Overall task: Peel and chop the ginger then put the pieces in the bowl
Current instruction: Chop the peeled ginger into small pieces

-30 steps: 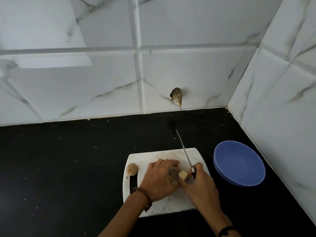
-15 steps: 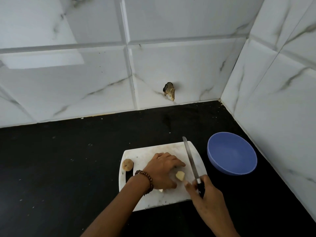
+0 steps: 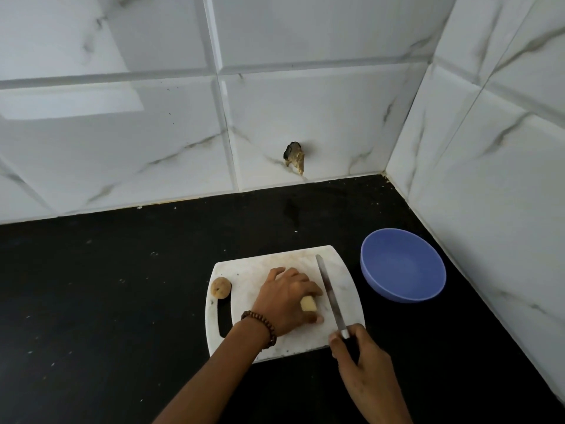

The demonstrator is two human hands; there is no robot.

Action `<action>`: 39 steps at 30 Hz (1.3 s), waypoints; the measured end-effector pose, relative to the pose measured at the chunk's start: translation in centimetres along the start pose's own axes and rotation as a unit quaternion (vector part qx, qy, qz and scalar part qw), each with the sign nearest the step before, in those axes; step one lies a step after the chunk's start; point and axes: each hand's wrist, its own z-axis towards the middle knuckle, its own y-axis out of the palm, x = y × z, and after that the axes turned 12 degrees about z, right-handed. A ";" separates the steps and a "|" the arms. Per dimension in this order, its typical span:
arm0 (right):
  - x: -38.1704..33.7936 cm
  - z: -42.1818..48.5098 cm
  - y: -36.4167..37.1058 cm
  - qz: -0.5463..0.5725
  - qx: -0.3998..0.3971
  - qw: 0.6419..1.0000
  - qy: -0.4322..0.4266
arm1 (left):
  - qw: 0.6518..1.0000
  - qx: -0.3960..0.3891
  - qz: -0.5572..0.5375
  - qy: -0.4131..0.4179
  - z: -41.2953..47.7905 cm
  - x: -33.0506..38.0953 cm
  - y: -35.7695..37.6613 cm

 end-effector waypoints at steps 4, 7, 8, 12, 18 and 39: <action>0.2 0.2 0.2 0.001 -0.007 1.000 -0.007 | 0.999 0.021 0.003 -0.026 -0.5 0.0 0.2; 0.1 0.3 0.4 0.000 -0.011 1.000 -0.024 | 0.998 0.045 0.016 -0.043 -0.7 0.0 0.2; 0.0 0.3 0.5 0.001 -0.013 1.000 -0.026 | 0.997 0.052 0.021 -0.047 -0.8 0.0 0.2; -0.1 0.6 0.6 0.009 -0.016 0.999 -0.035 | 0.995 0.067 0.038 -0.063 -1.0 0.5 0.4; 0.1 0.5 0.6 0.017 -0.006 0.998 -0.059 | 0.986 0.100 0.062 -0.123 -1.7 1.9 0.9; -1.7 2.0 1.7 0.014 -0.009 0.998 -0.068 | 0.960 0.108 -0.001 -0.258 -1.9 2.6 0.9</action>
